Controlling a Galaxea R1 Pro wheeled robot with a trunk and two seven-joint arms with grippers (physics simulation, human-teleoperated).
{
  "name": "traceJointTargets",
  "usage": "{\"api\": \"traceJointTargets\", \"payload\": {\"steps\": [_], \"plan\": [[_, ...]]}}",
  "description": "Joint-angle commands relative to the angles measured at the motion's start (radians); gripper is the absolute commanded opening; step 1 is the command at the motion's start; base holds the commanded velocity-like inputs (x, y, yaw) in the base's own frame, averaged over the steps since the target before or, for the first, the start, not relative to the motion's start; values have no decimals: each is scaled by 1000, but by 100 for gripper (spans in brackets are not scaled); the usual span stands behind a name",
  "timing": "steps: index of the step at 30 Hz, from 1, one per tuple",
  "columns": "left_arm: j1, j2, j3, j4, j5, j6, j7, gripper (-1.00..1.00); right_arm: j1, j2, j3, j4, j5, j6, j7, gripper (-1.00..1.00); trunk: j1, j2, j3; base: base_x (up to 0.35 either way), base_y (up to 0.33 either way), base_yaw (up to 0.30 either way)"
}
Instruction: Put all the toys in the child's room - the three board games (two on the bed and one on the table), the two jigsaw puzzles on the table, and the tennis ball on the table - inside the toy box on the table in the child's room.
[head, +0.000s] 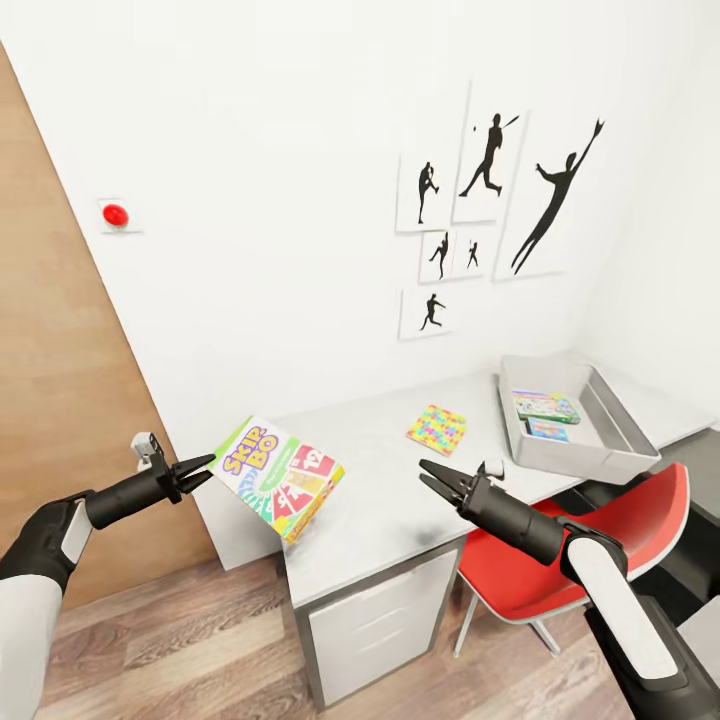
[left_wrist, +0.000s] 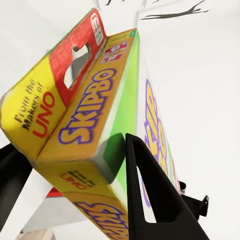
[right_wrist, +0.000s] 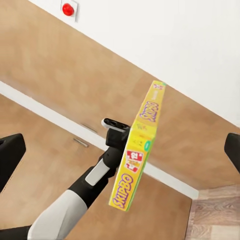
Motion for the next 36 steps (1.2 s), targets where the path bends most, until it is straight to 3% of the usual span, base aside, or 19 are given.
{"api": "traceJointTargets", "payload": {"steps": [1,11,15,18,22,36], "plan": [[-1,0,1,0,0,10,-3,-100,-1,0,0,0,-1,3,5,100,-4,6,2,0,0,0],[-1,0,1,0,-2,10,-3,-100,-1,2,4,9,8,-2,4,100,-42,76,33,0,0,0],[-1,1,3,0,-2,10,-3,-100,-1,3,7,8,11,-3,-51,100,-57,104,46,0,0,0],[-1,0,3,0,-1,10,-3,-100,-1,3,6,5,11,-1,-141,100,-69,125,55,0,0,0],[-1,-1,2,0,-2,9,-3,-100,-1,3,7,4,11,2,-177,100,-84,153,68,0,0,0],[-1,-1,1,0,-2,9,-3,-100,-1,1,-2,4,5,3,-188,100,-138,251,112,0,0,0]]}}
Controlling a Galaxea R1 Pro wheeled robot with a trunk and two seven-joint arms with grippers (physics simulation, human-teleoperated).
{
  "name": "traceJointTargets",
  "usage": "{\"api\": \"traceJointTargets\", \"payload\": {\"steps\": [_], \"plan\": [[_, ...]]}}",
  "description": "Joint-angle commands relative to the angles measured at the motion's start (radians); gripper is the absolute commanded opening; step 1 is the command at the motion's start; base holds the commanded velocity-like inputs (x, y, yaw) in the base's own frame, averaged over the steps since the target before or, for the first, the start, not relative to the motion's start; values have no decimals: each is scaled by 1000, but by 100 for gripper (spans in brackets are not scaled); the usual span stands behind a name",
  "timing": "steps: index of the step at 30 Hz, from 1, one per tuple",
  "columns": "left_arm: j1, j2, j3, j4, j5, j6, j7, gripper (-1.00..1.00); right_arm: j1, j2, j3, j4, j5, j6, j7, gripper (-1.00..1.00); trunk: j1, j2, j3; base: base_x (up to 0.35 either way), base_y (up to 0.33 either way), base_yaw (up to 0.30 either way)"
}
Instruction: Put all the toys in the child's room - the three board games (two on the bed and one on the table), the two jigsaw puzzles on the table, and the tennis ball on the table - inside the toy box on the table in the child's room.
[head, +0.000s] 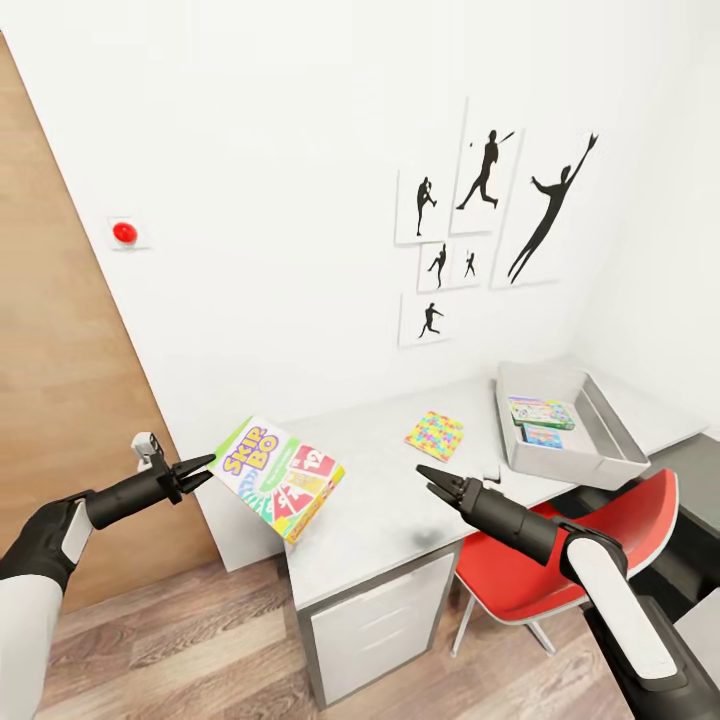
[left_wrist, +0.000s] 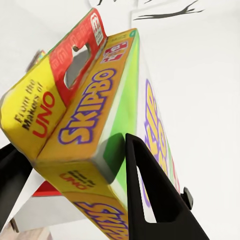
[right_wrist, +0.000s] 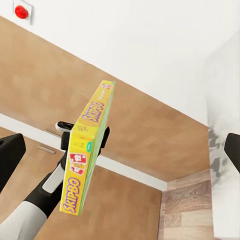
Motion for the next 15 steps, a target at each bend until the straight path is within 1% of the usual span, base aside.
{"api": "traceJointTargets", "payload": {"steps": [1,15], "plan": [[-1,0,1,0,0,10,-3,-100,-1,0,0,0,1,2,3,100,-4,6,2,0,0,0],[-1,-5,1,-2,0,9,-3,-100,-1,-1,-4,0,-1,2,3,100,-57,104,46,0,0,0]]}}
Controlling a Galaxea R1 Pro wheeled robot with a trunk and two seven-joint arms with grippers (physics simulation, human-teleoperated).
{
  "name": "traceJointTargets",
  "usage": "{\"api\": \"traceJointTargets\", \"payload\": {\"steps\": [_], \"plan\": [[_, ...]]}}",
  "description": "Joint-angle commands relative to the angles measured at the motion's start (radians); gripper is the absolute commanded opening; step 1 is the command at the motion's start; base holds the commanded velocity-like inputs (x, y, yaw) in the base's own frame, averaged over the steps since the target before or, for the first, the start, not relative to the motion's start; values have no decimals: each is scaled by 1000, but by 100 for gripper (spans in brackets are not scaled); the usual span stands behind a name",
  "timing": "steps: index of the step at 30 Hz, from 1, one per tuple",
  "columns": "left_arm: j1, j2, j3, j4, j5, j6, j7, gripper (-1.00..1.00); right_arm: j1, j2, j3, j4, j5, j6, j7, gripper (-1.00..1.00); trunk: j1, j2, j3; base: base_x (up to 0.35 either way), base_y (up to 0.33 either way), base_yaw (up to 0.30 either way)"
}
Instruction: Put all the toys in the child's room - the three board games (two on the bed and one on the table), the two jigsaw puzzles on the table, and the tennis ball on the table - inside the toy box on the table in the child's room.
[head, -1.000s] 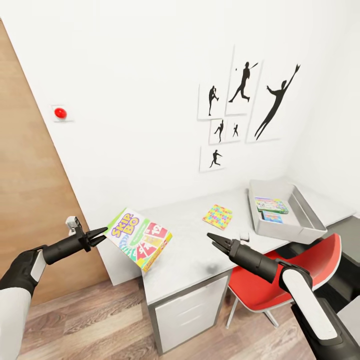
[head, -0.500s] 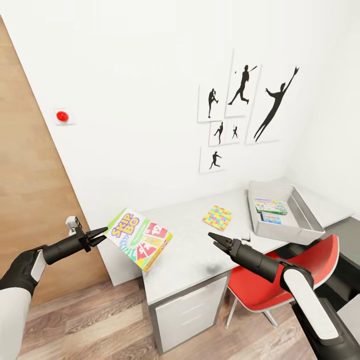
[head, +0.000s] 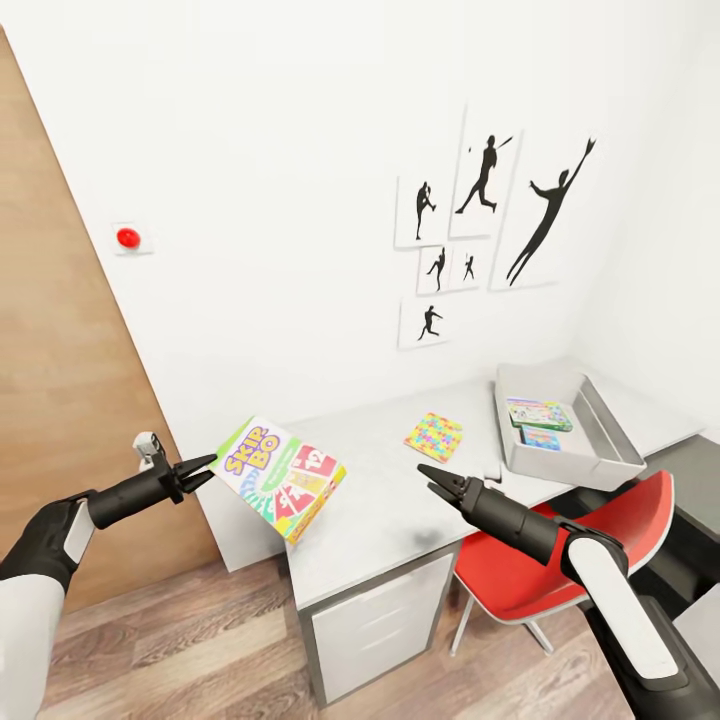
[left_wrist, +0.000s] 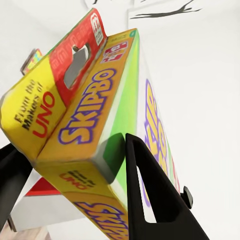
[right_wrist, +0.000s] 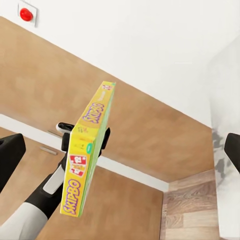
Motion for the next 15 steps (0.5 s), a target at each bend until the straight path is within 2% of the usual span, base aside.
{"api": "traceJointTargets", "payload": {"steps": [1,7,15], "plan": [[-1,-1,1,-1,0,10,-3,-100,-1,-1,0,0,2,2,4,100,-4,6,1,0,0,0],[-1,-2,0,-5,1,9,-3,-100,-1,-1,-2,-2,1,3,5,100,-4,6,2,0,0,-58],[-1,-1,0,-6,1,8,-15,-100,-1,-1,-3,-1,1,4,6,100,-4,6,4,0,0,-243]]}}
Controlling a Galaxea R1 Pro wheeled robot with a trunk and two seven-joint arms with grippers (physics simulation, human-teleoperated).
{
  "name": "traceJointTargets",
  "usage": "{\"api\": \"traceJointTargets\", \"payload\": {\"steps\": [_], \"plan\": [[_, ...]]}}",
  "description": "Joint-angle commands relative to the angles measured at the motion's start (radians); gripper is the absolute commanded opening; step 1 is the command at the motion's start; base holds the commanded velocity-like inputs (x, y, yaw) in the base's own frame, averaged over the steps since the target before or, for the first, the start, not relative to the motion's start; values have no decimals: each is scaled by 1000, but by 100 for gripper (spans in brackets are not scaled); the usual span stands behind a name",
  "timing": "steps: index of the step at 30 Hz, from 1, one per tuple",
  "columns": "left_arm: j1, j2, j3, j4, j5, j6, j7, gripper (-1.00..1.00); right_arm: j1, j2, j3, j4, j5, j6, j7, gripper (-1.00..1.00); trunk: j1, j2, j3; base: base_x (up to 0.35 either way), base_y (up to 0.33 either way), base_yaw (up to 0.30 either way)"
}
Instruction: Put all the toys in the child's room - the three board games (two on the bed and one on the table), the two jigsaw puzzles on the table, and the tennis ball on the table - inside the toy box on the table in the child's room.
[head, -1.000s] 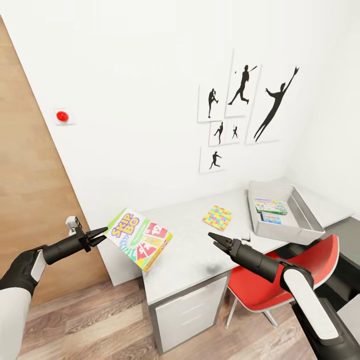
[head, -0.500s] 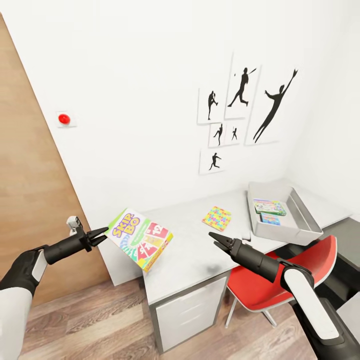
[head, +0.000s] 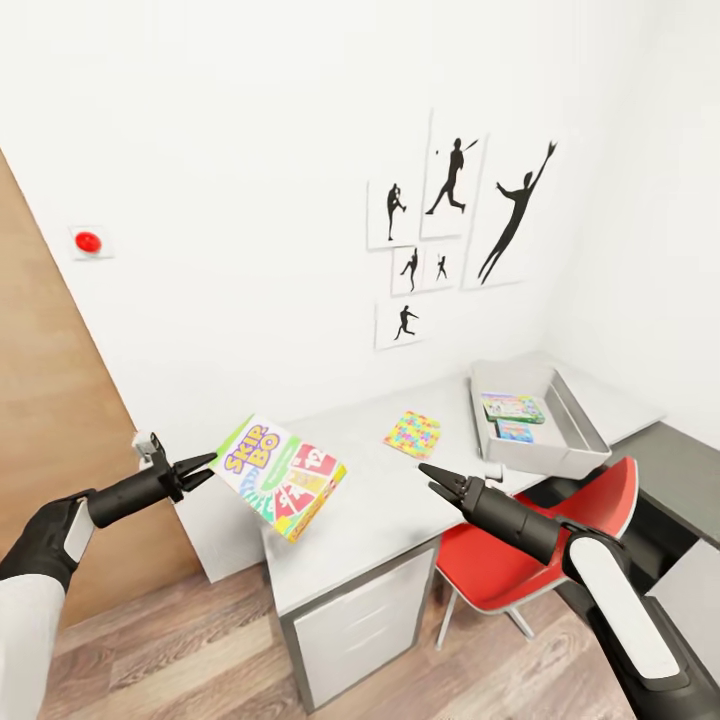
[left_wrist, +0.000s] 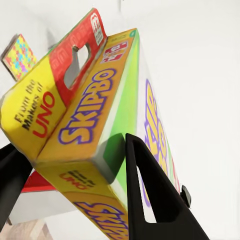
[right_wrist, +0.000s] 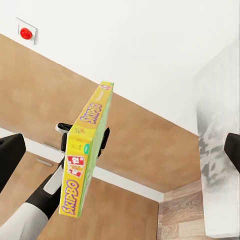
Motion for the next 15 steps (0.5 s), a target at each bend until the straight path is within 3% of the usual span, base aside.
{"api": "traceJointTargets", "payload": {"steps": [1,15], "plan": [[-1,0,1,0,0,10,-7,-100,-1,-1,1,0,2,2,4,100,0,-2,-1,0,0,-273],[-1,-1,1,-18,0,8,-17,-100,-1,-1,-9,0,2,2,12,100,0,-2,5,0,0,-276]]}}
